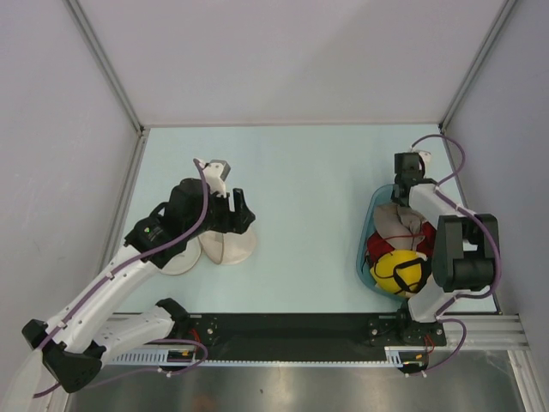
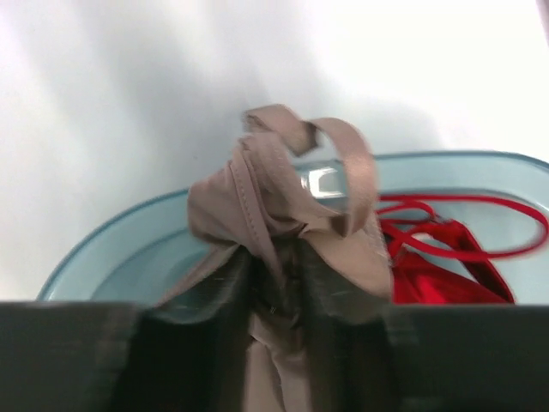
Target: Place the bra in the laundry bag and zip it closed
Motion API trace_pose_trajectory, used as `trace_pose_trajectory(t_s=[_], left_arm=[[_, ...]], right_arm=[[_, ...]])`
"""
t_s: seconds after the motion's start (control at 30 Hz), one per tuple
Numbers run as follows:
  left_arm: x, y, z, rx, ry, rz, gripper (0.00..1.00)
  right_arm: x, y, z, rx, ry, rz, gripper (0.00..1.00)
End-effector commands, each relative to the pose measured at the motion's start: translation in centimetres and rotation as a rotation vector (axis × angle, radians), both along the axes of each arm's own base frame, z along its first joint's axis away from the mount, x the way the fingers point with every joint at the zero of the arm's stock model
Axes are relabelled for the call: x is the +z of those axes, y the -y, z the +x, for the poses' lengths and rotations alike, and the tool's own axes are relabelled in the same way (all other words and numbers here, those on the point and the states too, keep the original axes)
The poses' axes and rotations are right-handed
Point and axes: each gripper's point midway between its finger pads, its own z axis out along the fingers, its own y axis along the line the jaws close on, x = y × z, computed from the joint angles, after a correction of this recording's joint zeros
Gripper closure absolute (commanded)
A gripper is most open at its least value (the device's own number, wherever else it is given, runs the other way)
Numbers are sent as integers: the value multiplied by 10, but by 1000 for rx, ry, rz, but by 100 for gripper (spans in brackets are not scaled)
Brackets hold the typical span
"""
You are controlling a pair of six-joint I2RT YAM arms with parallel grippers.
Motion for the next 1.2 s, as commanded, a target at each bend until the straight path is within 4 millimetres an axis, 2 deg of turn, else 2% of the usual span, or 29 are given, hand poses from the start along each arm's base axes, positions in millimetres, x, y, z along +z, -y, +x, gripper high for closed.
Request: trace_pose_trajectory(t_s=[0.0, 0.03, 0.1, 0.13, 0.17, 0.2, 0.23, 0.27, 0.33, 0.4, 0.43, 0.47, 0.5, 0.57, 0.6, 0.67, 0.7, 0.73, 0.8, 0.83, 0.9, 0.93, 1.0, 1.03, 1.1, 1.13, 1.17], left_arm=[[20, -3, 0, 13, 43, -19, 24], [20, -3, 0, 13, 42, -18, 24], [20, -2, 0, 10, 38, -19, 24], [20, 0, 1, 6, 33, -18, 24], [20, 1, 1, 2, 29, -23, 24], [19, 2, 1, 1, 24, -22, 24], [20, 2, 1, 0, 23, -24, 24], [18, 3, 1, -2, 18, -22, 24], [20, 3, 2, 1, 20, -25, 24], [21, 4, 3, 2, 22, -25, 24], [21, 4, 3, 2, 20, -24, 24], [21, 4, 3, 4, 22, -25, 24], [22, 4, 3, 4, 20, -28, 24], [24, 5, 2, 3, 17, -37, 24], [25, 6, 2, 1, 17, -41, 24], [26, 8, 1, -5, 15, -50, 24], [28, 7, 1, -5, 16, -54, 24], [28, 8, 0, -9, 16, -58, 24], [28, 7, -1, -7, 15, -61, 23], [29, 8, -1, -8, 14, -63, 24], [30, 7, -2, -6, 14, -64, 23], [30, 6, -2, -6, 15, -65, 23], [32, 6, -3, -5, 15, -68, 23], [32, 6, -4, -6, 15, -71, 23], [33, 6, -5, -7, 16, -77, 23], [33, 6, -6, -7, 14, -77, 23], [33, 5, -7, -6, 15, -80, 22]], right_arm=[[69, 15, -5, -101, 120, -59, 78], [94, 14, -8, -113, 172, -53, 80], [117, 19, -24, -133, 182, -69, 82], [136, 21, -27, -153, 218, -74, 83], [161, 24, -37, -169, 273, -78, 88], [169, 25, -47, -176, 271, -83, 89], [185, 26, -53, -185, 308, -77, 90], [212, 26, -61, -188, 376, -66, 91], [239, 26, -72, -191, 435, -53, 93], [280, 18, -78, -150, 547, -8, 97], [291, 15, -79, -133, 574, 9, 98], [305, 5, -78, -83, 610, 46, 98], [327, 0, -80, -56, 661, 69, 100], [351, -20, -79, 32, 716, 131, 100], [373, -26, -80, 71, 775, 147, 100], [390, -44, -77, 168, 821, 180, 100], [405, -52, -76, 204, 863, 193, 100], [410, -58, -74, 240, 875, 209, 100], [424, -88, -72, 367, 915, 308, 100], [425, -113, -70, 485, 904, 384, 100], [432, -147, -70, 628, 913, 467, 99], [425, -166, -66, 692, 874, 527, 98], [416, -192, -63, 768, 835, 575, 98], [410, -214, -68, 847, 800, 607, 97], [381, -237, -61, 894, 721, 641, 96], [371, -254, -67, 948, 684, 673, 95], [347, -265, -63, 959, 623, 699, 95]])
